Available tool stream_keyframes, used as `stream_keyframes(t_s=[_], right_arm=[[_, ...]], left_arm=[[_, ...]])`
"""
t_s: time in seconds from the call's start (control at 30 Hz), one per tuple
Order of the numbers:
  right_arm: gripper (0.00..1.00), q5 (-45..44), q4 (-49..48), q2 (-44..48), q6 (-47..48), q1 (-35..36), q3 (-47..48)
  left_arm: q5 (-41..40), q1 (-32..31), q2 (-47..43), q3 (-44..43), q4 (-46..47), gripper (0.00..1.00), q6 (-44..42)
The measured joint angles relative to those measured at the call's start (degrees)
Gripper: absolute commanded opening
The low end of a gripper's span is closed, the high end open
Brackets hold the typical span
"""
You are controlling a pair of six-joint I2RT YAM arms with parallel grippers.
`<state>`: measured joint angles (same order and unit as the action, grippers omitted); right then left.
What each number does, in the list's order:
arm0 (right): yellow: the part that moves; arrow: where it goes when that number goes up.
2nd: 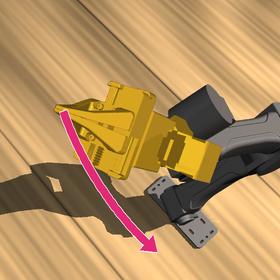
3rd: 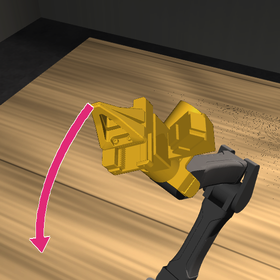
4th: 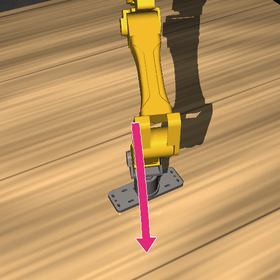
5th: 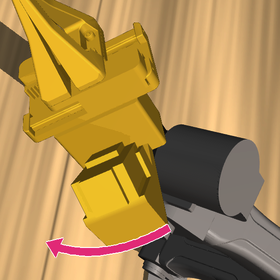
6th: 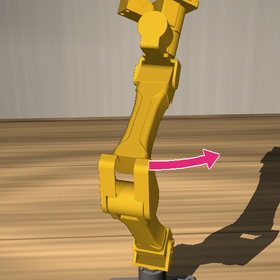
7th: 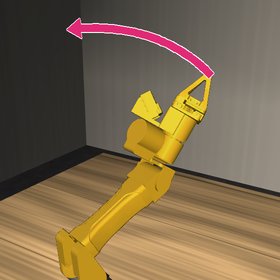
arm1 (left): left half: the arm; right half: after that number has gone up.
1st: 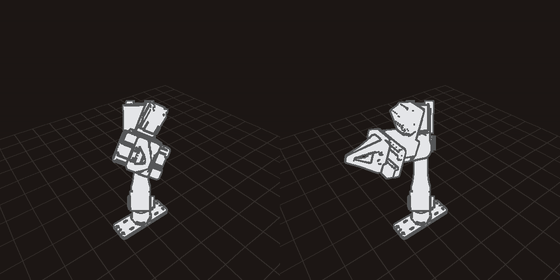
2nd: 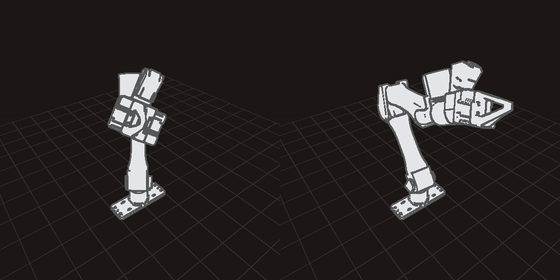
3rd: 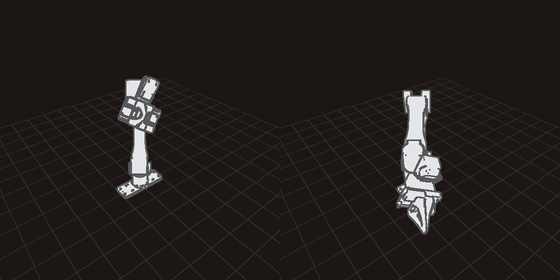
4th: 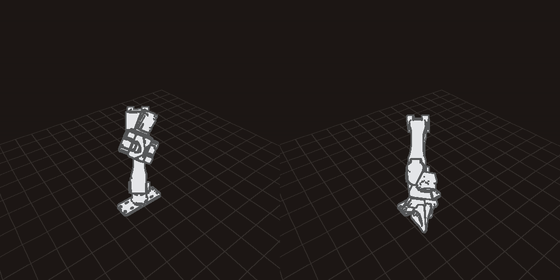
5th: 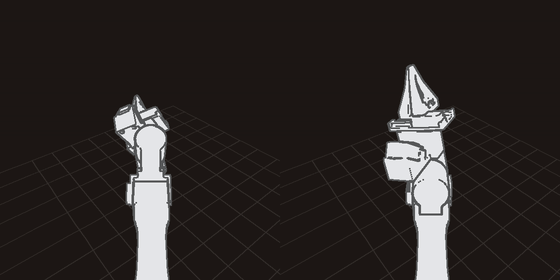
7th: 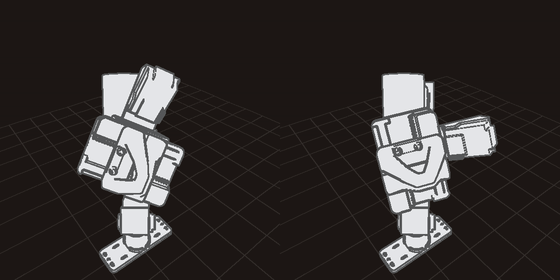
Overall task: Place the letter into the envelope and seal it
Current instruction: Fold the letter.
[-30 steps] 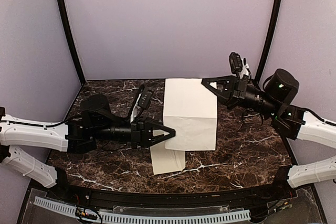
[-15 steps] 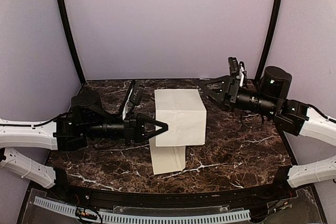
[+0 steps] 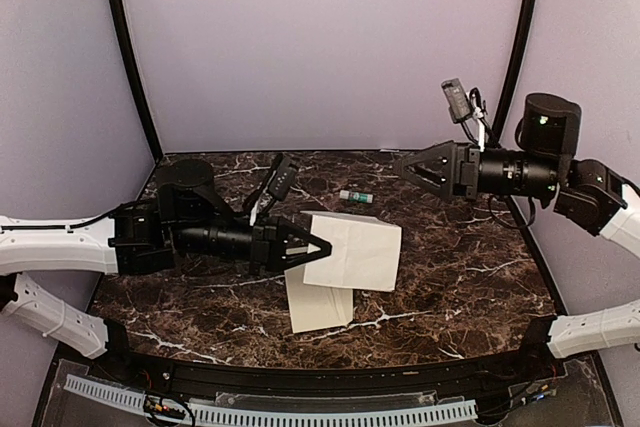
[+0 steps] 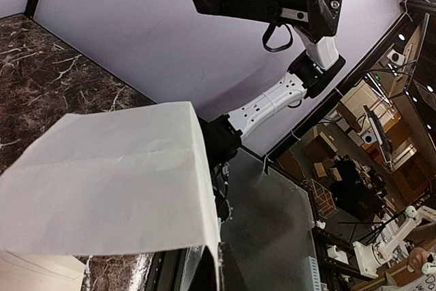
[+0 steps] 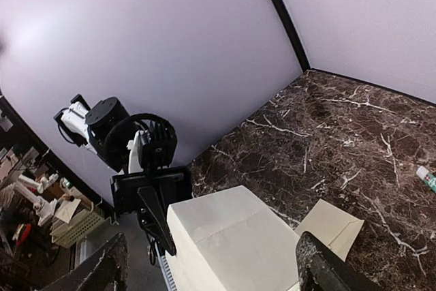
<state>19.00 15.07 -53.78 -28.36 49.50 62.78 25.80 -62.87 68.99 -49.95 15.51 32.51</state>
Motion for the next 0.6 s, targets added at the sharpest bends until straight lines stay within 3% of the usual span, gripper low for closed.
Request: stream_keyframes(t_s=[0.23, 0.6], right_arm=[[0.44, 9.40, 4.68, -8.90, 6.19, 4.55, 2.99], [0.33, 12.96, 7.58, -10.64, 8.35, 8.76, 2.60]], left_arm=[[4.63, 0.02, 3.28, -4.61, -3.30, 0.00, -0.81], [7.87, 0.04, 3.54, -4.76, -4.09, 0.00, -0.59]])
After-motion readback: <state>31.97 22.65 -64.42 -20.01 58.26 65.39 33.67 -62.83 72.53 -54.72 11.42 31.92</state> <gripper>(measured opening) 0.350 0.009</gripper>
